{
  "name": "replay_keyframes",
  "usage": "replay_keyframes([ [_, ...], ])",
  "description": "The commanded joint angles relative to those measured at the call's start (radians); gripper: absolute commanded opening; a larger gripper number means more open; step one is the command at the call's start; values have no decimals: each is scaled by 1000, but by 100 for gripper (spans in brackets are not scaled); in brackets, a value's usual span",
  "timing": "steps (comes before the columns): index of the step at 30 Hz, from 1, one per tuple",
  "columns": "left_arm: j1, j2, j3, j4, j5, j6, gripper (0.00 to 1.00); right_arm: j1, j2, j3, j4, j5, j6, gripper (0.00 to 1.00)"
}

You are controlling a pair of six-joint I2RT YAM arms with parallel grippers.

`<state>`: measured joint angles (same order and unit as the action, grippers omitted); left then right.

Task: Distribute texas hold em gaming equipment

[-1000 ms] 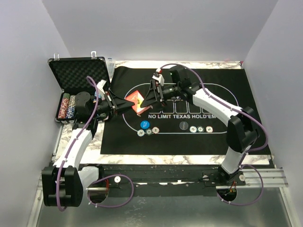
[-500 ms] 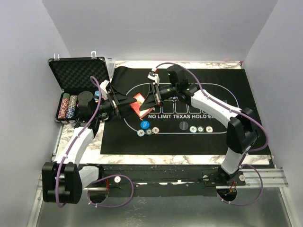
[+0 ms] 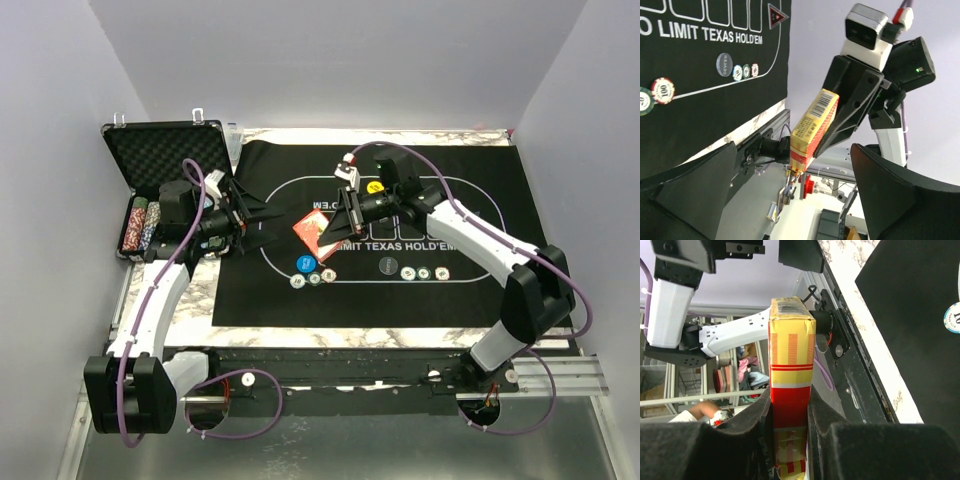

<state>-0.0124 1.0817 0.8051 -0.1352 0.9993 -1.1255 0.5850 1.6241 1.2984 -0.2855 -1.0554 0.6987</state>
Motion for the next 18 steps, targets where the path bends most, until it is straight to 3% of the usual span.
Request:
replay_keyframes([
  [1, 32, -13, 23, -97, -4, 91, 99, 2, -54, -31, -71, 0, -95, 1],
  [4, 32, -4, 63, -123, 58, 161, 98, 2, -72, -37, -128, 11, -173, 1],
  [9, 31, 5, 163, -319, 59, 375, 98, 1, -103, -39, -205, 39, -254, 1],
  [18, 29, -18, 168, -386, 113, 451, 98, 2, -115, -69, -288, 26, -361, 1],
])
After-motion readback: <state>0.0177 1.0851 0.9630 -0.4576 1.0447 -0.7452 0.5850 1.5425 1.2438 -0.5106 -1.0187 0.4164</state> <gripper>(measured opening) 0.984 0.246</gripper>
